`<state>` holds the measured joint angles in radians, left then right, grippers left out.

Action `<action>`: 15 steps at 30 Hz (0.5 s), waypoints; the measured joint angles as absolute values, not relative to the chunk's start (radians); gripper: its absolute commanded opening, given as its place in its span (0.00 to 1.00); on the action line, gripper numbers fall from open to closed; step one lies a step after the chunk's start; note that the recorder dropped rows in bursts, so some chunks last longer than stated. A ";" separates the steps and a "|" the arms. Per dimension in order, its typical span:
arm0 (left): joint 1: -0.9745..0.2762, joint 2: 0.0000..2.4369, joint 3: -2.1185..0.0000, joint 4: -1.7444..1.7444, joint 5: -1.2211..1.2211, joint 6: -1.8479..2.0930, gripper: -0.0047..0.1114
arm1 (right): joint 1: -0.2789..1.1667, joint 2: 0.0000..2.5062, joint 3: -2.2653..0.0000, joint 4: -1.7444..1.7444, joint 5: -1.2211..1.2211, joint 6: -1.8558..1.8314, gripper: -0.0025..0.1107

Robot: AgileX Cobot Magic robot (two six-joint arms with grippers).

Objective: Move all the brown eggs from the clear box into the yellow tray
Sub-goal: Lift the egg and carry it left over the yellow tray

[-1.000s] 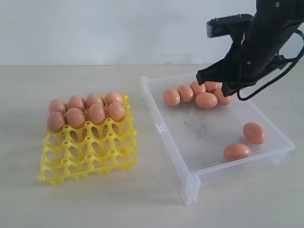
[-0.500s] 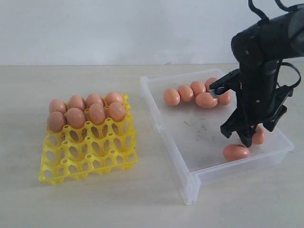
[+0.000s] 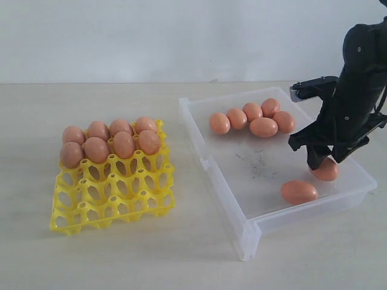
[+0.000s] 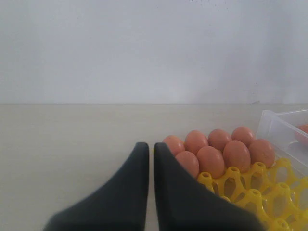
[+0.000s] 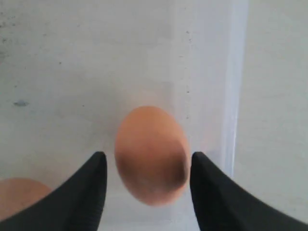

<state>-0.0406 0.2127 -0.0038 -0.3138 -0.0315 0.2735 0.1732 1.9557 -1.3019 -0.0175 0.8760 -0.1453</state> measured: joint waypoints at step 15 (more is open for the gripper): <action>-0.041 0.213 -0.004 -0.314 -0.032 0.273 0.07 | 0.151 2.037 -1.323 0.023 0.841 -0.407 0.03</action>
<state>-0.0406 0.2127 -0.0038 -0.3138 -0.0315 0.2735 0.1510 2.0370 -1.3229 0.0231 0.8413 -0.4071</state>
